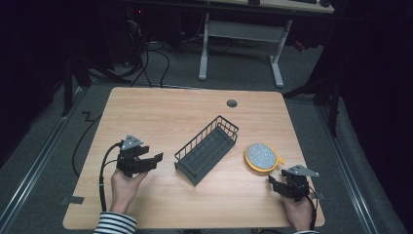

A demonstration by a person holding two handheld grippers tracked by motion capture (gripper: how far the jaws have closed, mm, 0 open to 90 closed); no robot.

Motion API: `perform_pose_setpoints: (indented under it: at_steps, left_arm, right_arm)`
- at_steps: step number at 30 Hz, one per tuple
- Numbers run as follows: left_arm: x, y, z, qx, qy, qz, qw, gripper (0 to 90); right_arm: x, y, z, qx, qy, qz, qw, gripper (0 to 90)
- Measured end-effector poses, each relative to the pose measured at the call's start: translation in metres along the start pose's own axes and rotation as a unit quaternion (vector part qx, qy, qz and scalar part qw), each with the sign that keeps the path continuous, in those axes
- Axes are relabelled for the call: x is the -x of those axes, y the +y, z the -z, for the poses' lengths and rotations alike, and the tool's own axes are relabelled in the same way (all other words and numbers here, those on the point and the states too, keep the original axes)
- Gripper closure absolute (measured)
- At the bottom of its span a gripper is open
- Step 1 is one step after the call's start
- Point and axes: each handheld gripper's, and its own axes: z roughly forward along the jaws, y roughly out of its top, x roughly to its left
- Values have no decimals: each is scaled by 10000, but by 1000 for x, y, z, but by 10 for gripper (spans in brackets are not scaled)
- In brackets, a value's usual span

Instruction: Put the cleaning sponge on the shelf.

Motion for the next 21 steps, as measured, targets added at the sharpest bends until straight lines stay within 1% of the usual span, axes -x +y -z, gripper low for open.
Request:
perform_pose_setpoints:
  at_steps: [1, 2, 3, 4, 5, 6, 7, 9, 10, 11, 13, 14, 15, 17, 18, 19, 20, 21]
  left_arm:
    - [-3, -7, 0, -9, 67, 59, 10000, 362]
    - [-3, -7, 0, -9, 67, 59, 10000, 361]
    - [-7, -16, -1, -32, 129, 154, 9998, 358]
    - [-7, -16, -1, -32, 129, 154, 9998, 357]
    - [-10, -26, -3, -120, 309, 170, 9993, 354]
    - [-10, -26, -3, -120, 309, 170, 9993, 354]
    - [-14, -34, -5, -168, 414, 251, 9987, 354]
    - [-19, -43, -7, -227, 497, 355, 9979, 352]
    - [-19, -43, -7, -227, 497, 355, 9979, 350]
    - [-21, -47, -9, -238, 551, 411, 9974, 347]
    - [-24, -53, -12, -291, 720, 464, 9959, 347]
    - [-27, -60, -15, -293, 906, 544, 9940, 344]
    - [-27, -60, -15, -293, 906, 544, 9940, 344]
    - [-30, -65, -20, -344, 1076, 555, 9920, 341]
    - [-30, -65, -20, -344, 1076, 555, 9920, 339]
    - [-29, -68, -23, -408, 1228, 433, 9907, 332]
    - [-29, -68, -23, -408, 1228, 433, 9907, 329]
    - [-28, -69, -23, -419, 1264, 316, 9906, 329]
  right_arm:
    - [0, 0, 0, 1, 1, 6, 10000, 382]
    - [0, 0, 0, 1, 1, 6, 10000, 382]
    - [0, 0, 0, 1, -1, 9, 10000, 382]
    - [0, 0, 0, 1, -1, 9, 10000, 382]
    - [0, 0, 0, -1, 1, 4, 10000, 382]
    - [0, 0, 0, -1, 1, 4, 10000, 382]
    - [0, 0, 0, -2, 4, 5, 10000, 381]
    - [0, 0, 0, -5, 26, -6, 10000, 389]
    - [0, 0, 0, -5, 26, -6, 10000, 389]
    - [-1, 0, 1, 14, 64, 36, 10000, 436]
    - [-1, 0, 1, 24, 78, 82, 9999, 448]
    - [-1, -1, 1, 34, 92, 106, 9999, 448]
    - [-1, -1, 1, 26, 104, 95, 9999, 447]
    - [0, -1, 2, 25, 138, 116, 9998, 443]
    - [0, -1, 2, 25, 138, 116, 9998, 443]
    - [1, -1, 2, 7, 181, 160, 9997, 443]
    - [1, -1, 2, 7, 181, 160, 9997, 443]
    - [1, -1, 2, -11, 178, 157, 9997, 444]
